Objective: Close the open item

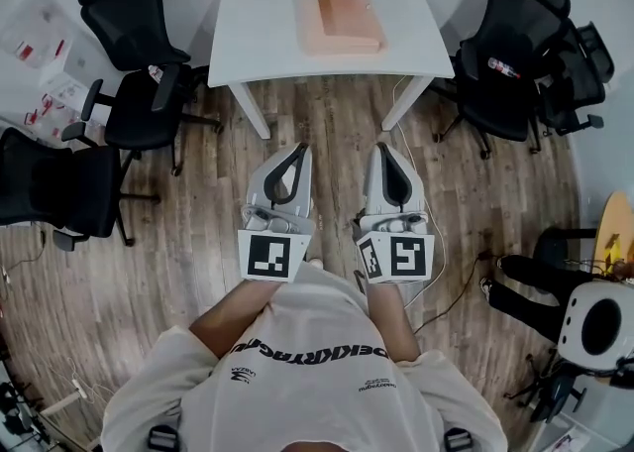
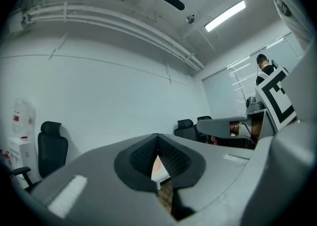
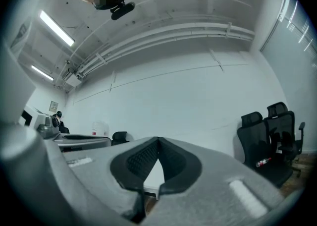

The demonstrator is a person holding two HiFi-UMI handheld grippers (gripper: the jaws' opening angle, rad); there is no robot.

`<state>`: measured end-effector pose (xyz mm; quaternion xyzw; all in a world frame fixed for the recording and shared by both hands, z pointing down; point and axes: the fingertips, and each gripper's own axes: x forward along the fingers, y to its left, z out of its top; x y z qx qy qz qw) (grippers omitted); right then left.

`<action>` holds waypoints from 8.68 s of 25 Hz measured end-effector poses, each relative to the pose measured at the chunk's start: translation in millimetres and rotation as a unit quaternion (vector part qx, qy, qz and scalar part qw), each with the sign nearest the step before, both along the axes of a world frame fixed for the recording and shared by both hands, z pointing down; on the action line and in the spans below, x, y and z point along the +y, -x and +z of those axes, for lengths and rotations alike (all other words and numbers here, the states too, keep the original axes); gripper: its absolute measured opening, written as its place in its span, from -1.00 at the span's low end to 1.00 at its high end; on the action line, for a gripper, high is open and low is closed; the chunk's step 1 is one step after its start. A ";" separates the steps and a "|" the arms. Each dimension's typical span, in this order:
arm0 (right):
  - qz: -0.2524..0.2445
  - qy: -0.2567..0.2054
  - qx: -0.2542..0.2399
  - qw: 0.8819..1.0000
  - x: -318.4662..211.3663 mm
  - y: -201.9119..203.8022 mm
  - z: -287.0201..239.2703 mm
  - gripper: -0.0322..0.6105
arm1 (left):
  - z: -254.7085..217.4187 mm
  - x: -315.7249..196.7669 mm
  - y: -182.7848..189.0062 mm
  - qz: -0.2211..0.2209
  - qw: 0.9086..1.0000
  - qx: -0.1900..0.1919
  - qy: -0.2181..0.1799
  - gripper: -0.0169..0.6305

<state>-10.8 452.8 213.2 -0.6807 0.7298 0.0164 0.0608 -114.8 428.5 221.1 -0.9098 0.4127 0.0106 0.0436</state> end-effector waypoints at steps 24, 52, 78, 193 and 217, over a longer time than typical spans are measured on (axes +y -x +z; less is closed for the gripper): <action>-0.006 0.028 0.008 1.000 -273.1 -75.3 -8.0 -0.90 | -4.2 -279.8 -61.7 -0.025 0.999 0.022 0.027 -0.96; 0.039 0.093 0.001 0.995 -423.3 -150.0 40.5 -0.90 | 43.4 -434.2 -78.9 -0.041 0.995 0.017 0.093 -0.96; -0.013 0.230 -0.061 0.971 -522.6 -207.1 171.0 -0.86 | 148.6 -513.0 -99.4 -0.100 0.977 -0.065 0.174 -0.96; -0.117 0.474 -0.139 0.862 -555.1 -148.0 332.8 -0.50 | 381.0 -526.7 -98.3 -0.071 0.873 -0.022 0.482 -0.95; -0.138 0.501 -0.131 0.845 -553.0 -135.9 343.5 -0.46 | 383.9 -530.7 -99.2 -0.070 0.872 -0.022 0.484 -0.95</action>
